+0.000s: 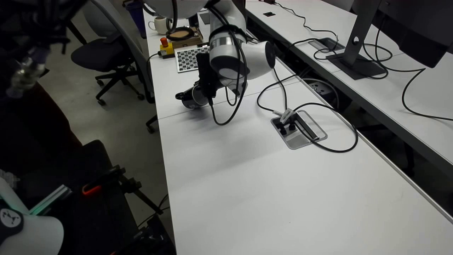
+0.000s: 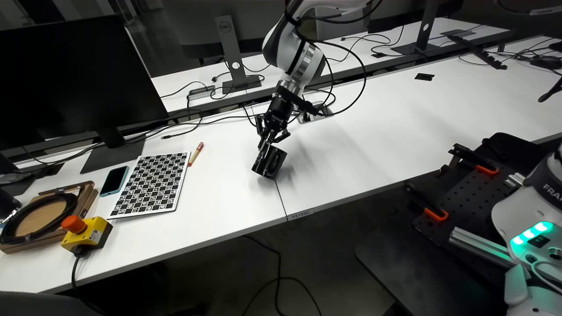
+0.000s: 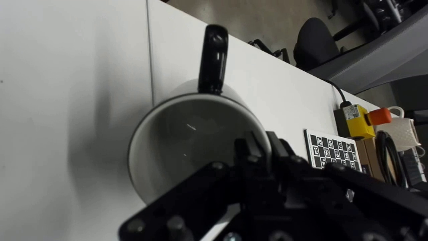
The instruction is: Place the black mug on its side
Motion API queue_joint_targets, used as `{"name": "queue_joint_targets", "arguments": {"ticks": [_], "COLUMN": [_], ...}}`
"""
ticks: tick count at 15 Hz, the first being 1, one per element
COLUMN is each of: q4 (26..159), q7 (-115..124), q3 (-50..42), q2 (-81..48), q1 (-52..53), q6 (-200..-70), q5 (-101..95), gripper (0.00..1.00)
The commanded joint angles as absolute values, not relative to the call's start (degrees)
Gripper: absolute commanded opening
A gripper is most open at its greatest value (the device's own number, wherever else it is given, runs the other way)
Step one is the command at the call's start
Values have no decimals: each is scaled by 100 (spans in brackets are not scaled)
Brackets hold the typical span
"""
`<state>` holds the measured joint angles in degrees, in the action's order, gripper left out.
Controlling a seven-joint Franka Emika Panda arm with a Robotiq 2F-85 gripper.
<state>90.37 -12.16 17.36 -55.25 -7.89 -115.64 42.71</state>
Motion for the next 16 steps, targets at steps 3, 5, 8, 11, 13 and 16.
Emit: {"name": "queue_joint_targets", "arguments": {"ticks": [3,5,8,11,13,16], "q4": [8664,8608,8556,8495,8473,8452], "q7": [-1252,-1233,-1211,-1219,-1179,-1103], "q3": [1540,1495,1439,1384,1343,1265], "q2": [-5919,-5981,-6062,-6140,-6178,-6215], "q1": [-685,-670,-668,-664,-661,-629], "q6": [-11144,-11058,-10933,-10827,-10807,-10814], "q5": [4694,4824,5031,5240,5402,5633], "gripper": [2,2,2,2,2,2]}}
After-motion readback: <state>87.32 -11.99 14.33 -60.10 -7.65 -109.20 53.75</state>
